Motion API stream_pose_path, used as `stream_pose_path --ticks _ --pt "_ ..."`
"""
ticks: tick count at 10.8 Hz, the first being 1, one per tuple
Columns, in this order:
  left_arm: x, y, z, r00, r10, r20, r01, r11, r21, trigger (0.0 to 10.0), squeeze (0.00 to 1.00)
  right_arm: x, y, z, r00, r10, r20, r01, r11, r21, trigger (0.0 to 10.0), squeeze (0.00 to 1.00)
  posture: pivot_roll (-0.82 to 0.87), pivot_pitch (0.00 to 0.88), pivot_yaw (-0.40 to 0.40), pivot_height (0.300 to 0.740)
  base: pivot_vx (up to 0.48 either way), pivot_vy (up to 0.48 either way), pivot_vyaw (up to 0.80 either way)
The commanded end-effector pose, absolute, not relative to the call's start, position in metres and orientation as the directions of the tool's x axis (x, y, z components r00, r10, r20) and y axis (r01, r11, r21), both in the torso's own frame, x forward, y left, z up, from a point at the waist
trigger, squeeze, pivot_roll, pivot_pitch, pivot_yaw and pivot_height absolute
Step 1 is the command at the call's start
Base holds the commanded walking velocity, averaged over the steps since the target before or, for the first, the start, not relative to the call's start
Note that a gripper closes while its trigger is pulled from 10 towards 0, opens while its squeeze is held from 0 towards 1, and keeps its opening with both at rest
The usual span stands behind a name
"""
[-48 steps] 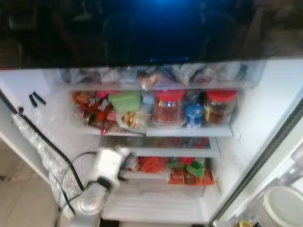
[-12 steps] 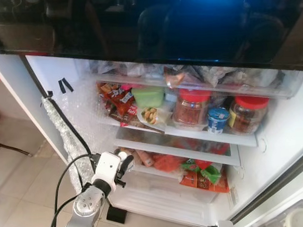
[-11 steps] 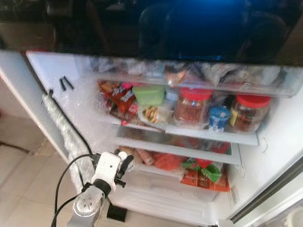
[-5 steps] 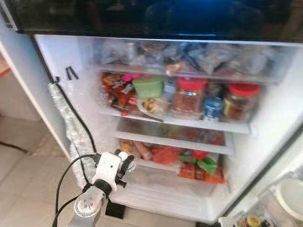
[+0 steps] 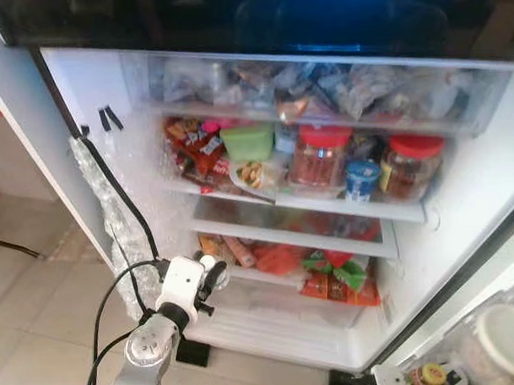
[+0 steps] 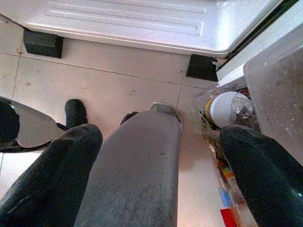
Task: Restocking fridge
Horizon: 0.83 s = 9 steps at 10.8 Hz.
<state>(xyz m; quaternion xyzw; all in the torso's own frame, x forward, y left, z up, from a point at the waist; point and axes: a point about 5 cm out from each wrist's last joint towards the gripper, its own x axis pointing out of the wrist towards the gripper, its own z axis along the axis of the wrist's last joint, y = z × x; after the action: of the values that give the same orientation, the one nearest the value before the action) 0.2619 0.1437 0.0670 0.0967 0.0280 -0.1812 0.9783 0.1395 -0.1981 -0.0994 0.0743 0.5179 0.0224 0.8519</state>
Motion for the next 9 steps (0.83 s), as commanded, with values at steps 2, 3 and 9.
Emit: stream_pose_path --ticks 2,3,9 --pt "0.2639 0.1442 0.0716 0.936 -0.345 -0.07 0.352 0.918 0.181 10.0 0.0 0.1308 -0.1998 -0.1024 0.436 0.103 -0.894 0.055 0.988 0.141 10.0 0.0 0.06 0.0 0.006 0.651 0.0 0.0 0.0" --pt "0.2638 0.1443 0.0716 0.937 -0.343 -0.069 0.35 0.919 0.182 10.0 0.0 0.1309 -0.1999 -0.1023 0.439 0.1 -0.893 0.06 0.988 0.141 10.0 0.0 0.06 0.0 0.006 0.651 0.0 0.0 0.0" --pt "0.2661 0.1453 0.0748 0.946 -0.322 -0.046 0.325 0.928 0.18 10.0 0.0 0.1301 -0.1988 -0.1025 0.438 0.122 -0.891 0.057 0.985 0.162 10.0 0.0 0.06 0.002 0.004 0.651 0.0 0.0 0.0"
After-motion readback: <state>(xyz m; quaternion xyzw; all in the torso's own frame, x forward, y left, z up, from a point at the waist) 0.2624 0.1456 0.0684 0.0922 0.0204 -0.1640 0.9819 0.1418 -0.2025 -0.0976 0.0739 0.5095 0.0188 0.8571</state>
